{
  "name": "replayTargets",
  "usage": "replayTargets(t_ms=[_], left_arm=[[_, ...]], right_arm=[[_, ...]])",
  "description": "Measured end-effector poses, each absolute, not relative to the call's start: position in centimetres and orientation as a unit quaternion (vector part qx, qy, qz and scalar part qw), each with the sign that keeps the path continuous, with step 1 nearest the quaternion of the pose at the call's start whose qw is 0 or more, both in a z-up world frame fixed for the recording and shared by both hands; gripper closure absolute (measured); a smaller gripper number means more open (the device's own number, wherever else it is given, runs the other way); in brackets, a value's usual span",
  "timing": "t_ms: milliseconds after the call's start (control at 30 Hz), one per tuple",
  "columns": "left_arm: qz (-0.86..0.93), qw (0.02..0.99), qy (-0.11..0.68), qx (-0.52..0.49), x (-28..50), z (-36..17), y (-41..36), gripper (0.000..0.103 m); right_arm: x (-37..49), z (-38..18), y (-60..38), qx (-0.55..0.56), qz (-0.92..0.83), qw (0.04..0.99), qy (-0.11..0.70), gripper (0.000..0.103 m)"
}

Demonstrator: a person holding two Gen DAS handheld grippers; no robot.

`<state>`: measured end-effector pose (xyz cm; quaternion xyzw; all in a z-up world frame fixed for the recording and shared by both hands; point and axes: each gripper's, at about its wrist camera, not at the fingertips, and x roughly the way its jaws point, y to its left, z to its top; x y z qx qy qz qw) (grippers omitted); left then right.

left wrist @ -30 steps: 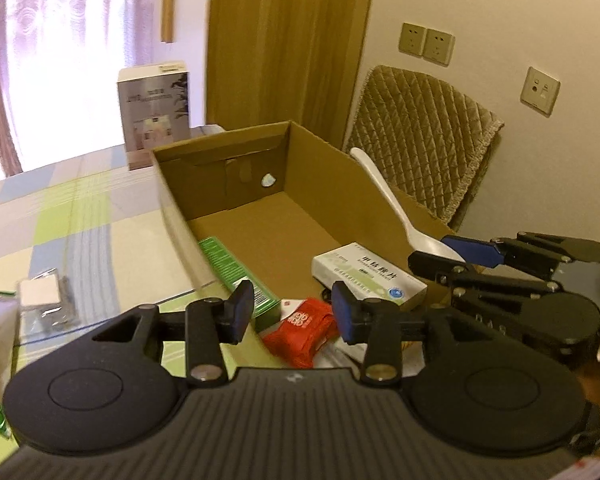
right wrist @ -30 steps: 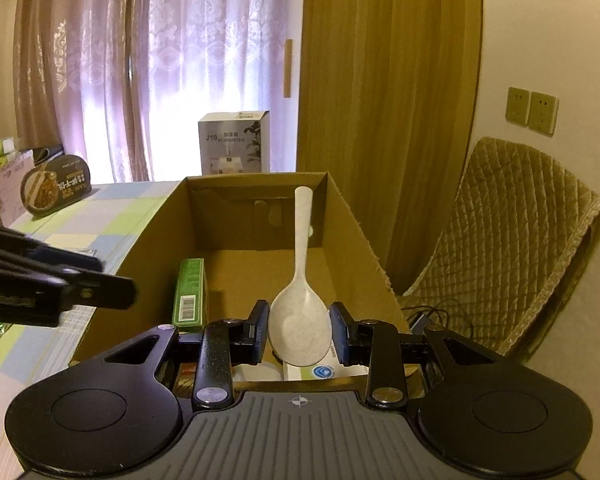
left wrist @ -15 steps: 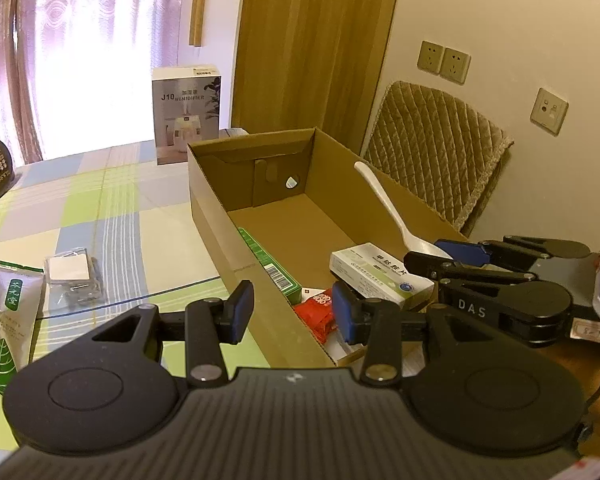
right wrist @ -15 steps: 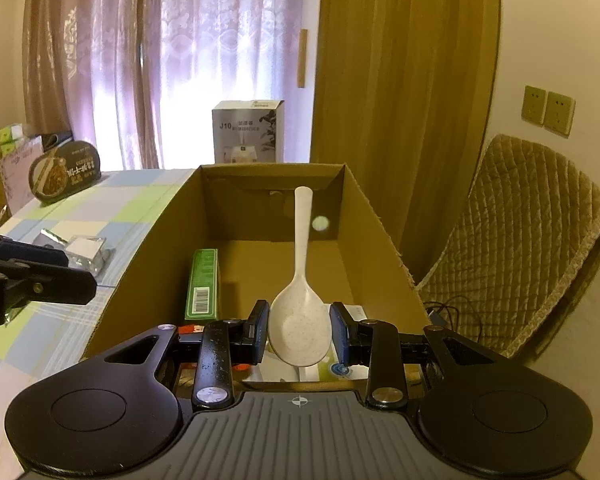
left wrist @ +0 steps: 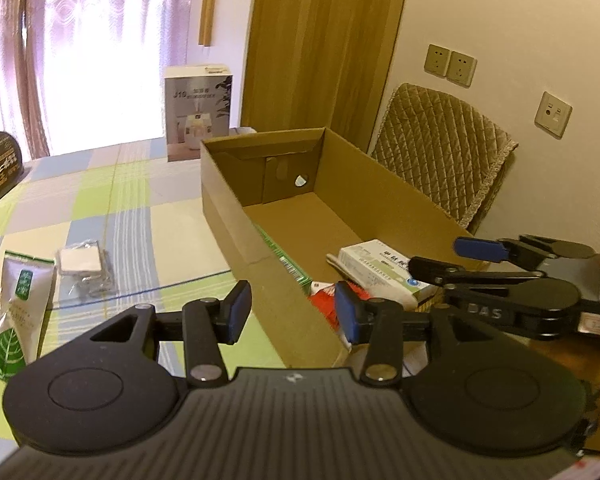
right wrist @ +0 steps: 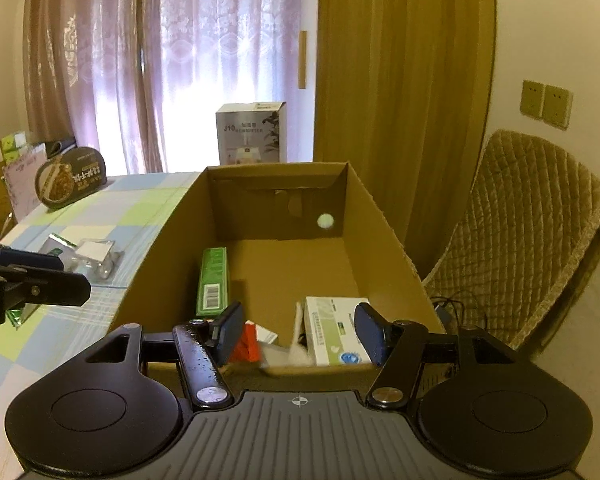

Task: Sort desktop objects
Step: 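Open the left gripper over the box while the right releases the spoon inside, then move both grippers back over the leaf bag and clear bag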

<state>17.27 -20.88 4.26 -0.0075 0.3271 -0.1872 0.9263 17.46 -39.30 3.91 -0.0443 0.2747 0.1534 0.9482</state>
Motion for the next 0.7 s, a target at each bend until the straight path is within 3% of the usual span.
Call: replayTargets(t_ms=[367, 700], left_arm=[[-0.145, 0.935, 0.323, -0.025, 13.6, 4.7, -15.6, 0.058], [-0.111, 0.942, 0.314, -0.042, 9.5, 5.1, -11.5, 0.051]], right_arm=[[12.3, 6.3, -37.9, -0.029, 0.155, 0.955, 0.251, 0.027], [7.8, 7.4, -34.6, -0.036, 0.184, 0.953, 0.237, 0.018]])
